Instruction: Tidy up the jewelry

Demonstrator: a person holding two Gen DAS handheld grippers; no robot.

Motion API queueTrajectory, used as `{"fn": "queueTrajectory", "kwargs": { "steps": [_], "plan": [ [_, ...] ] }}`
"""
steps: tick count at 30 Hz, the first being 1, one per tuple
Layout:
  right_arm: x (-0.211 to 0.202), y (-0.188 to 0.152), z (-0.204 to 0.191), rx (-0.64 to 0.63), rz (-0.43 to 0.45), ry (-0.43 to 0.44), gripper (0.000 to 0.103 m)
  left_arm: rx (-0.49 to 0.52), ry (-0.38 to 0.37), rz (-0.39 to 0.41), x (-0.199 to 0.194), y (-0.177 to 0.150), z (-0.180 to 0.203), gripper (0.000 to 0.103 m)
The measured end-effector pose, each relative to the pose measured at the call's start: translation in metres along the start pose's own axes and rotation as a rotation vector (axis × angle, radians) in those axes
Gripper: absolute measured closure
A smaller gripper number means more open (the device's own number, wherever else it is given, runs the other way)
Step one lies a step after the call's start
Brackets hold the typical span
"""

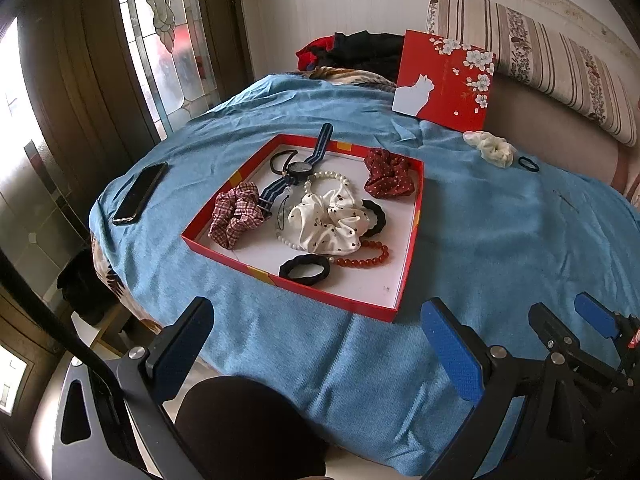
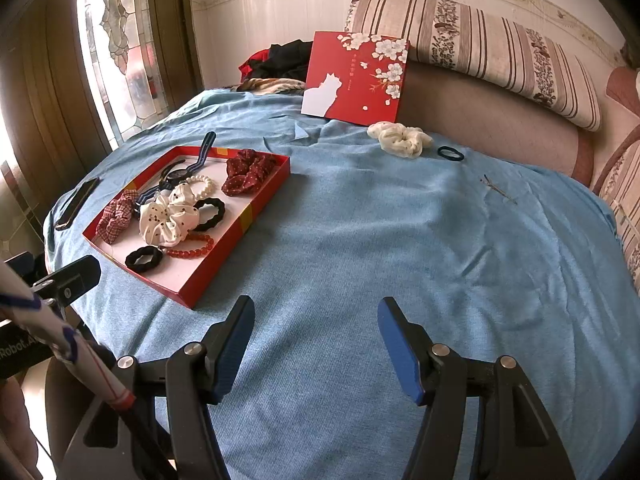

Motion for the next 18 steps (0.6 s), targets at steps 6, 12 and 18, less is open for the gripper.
{"fn": "queueTrajectory", "kwargs": {
  "steps": [6, 12, 18],
  "plan": [
    [0.001, 0.0, -0.0013, -0.002, 0.003, -0.002, 0.034, 0.0, -0.007, -0.007, 0.003, -0.0009, 0.0, 0.0],
    [0.0013, 0.0005, -0.0038, -0.001, 0.004, -0.004, 0.034, 0.001, -0.013, -0.012, 0.0048, -0.0018, 0.0006, 0.0],
    [-0.0003, 0.002, -0.0048, 0.012, 0.01, -0.004, 0.034, 0.01, -0.024, -0.013, 0.0059, -0.0006, 0.0012, 0.0]
  ]
}}
Point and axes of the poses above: each gripper's, at about its wrist camera, not at the fingertips, and x roughly the way its jaws point, z to its right, y to its top, the point moved 10 cm from there along x, roughly the way its jaws point, and after that the axes turned 10 degrees about -z, right-handed, at the moved point
